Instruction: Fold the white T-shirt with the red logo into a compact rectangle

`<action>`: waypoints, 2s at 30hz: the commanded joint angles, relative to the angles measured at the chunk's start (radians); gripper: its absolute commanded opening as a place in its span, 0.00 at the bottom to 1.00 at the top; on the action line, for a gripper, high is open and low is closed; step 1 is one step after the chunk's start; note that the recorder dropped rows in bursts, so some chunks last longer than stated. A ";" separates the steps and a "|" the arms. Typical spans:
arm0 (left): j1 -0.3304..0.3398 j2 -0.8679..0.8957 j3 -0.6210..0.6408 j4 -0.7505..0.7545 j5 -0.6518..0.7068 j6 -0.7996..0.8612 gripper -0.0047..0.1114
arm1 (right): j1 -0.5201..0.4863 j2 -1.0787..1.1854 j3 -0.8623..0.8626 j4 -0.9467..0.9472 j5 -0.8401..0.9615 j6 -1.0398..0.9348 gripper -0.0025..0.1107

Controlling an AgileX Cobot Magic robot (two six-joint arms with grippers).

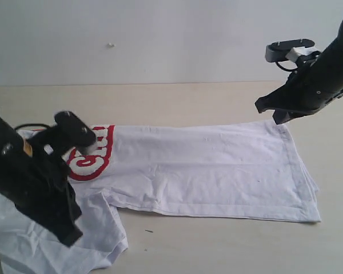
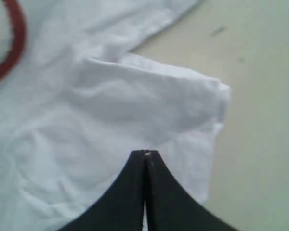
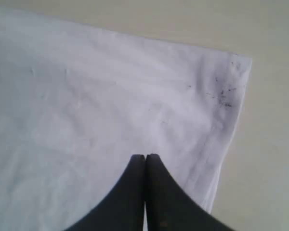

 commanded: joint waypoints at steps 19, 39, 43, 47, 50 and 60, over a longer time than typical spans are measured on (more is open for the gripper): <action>-0.282 0.151 0.153 0.075 -0.329 -0.271 0.56 | -0.003 -0.248 0.084 0.069 0.008 -0.046 0.02; -0.227 0.164 0.153 0.354 -0.181 -0.497 0.04 | -0.003 -0.248 0.084 0.092 -0.013 -0.072 0.02; -0.227 0.162 0.148 0.371 -0.127 -0.453 0.04 | -0.003 -0.248 0.084 0.095 -0.013 -0.072 0.02; -0.227 0.152 0.074 0.406 -0.025 -0.389 0.04 | -0.003 -0.248 0.084 0.096 -0.015 -0.072 0.02; -0.227 0.146 -0.001 0.519 0.051 -0.389 0.04 | -0.003 -0.248 0.084 0.099 -0.017 -0.073 0.02; -0.218 0.163 -0.117 1.109 0.047 -0.201 0.04 | -0.003 -0.248 0.084 0.099 -0.042 -0.081 0.02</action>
